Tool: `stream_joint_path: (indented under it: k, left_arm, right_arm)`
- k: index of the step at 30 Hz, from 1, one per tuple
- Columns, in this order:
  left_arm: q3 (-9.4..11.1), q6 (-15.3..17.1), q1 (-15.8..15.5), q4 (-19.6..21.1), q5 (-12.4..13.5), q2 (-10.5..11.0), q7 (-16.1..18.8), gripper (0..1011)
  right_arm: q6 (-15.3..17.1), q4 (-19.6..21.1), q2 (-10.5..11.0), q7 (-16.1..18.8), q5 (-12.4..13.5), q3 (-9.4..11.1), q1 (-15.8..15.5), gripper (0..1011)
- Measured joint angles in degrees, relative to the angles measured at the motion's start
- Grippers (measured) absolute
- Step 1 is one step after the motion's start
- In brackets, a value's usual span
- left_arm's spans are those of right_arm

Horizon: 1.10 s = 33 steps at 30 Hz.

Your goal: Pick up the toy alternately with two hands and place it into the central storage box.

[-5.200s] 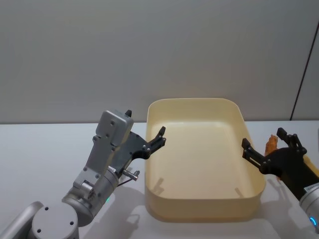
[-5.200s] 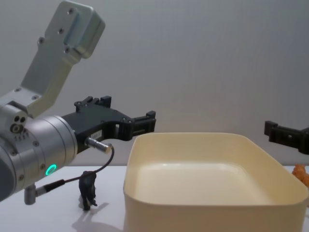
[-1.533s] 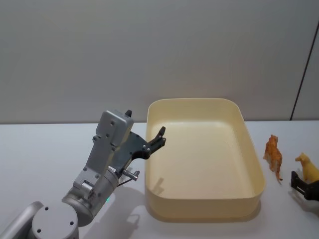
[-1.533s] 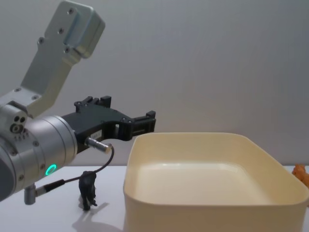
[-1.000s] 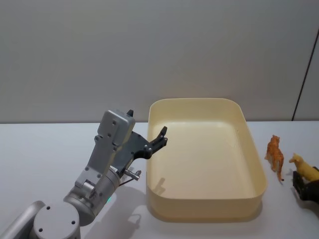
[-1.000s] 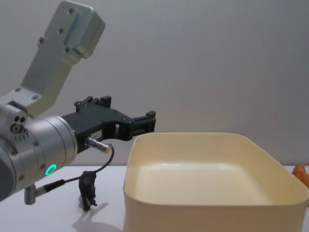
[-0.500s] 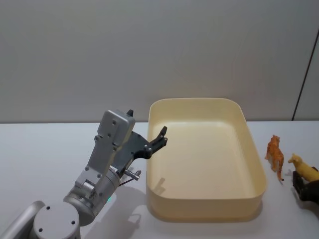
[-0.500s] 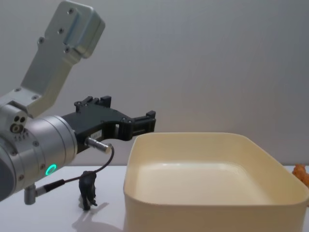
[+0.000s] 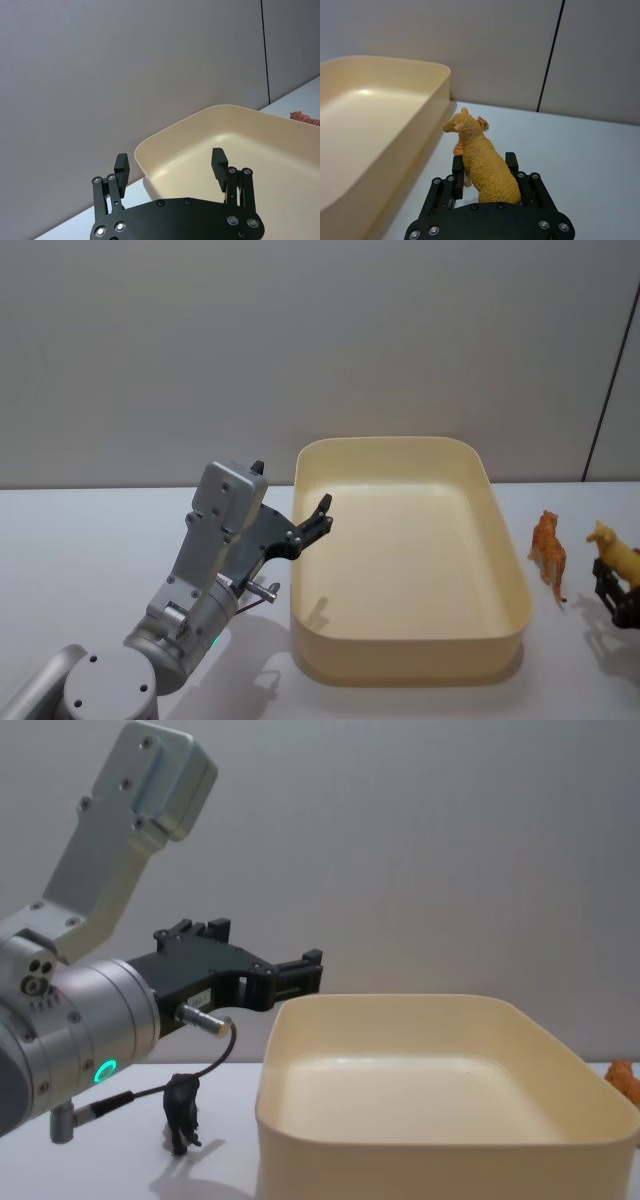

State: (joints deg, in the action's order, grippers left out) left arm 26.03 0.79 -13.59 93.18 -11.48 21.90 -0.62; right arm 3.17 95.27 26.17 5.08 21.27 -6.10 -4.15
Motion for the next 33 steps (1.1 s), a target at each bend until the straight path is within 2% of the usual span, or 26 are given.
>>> stream_joint_path:
  k: [10, 14, 17, 23, 28, 33]
  left_arm:
    - [0.0, 0.0, 0.0, 0.0, 0.0, 0.0, 0.0, 1001]
    - [0.0, 0.0, 0.0, 0.0, 0.0, 0.0, 0.0, 1001]
    - [0.0, 0.0, 0.0, 0.0, 0.0, 0.0, 0.0, 1001]
    - [0.0, 0.0, 0.0, 0.0, 0.0, 0.0, 0.0, 1001]
    - [0.0, 0.0, 0.0, 0.0, 0.0, 0.0, 0.0, 1001]
    - [0.0, 0.0, 0.0, 0.0, 0.0, 0.0, 0.0, 1001]
  right_arm:
    - [-3.0, 5.8, 2.7, 4.5, 4.1, 1.9, -2.7, 476]
    - [-2.8, 7.2, 3.0, 6.7, 5.2, 2.0, -2.1, 476]
    - [-1.6, 7.4, 2.4, 8.3, 5.4, 1.5, -0.4, 475]
    - [1.9, 5.0, -0.8, 10.8, 4.2, -0.7, 5.2, 475]
    - [5.2, 0.7, -4.7, 11.9, 1.7, -3.2, 10.8, 476]
    - [7.0, -3.4, -7.9, 12.6, -0.7, -5.3, 15.2, 489]
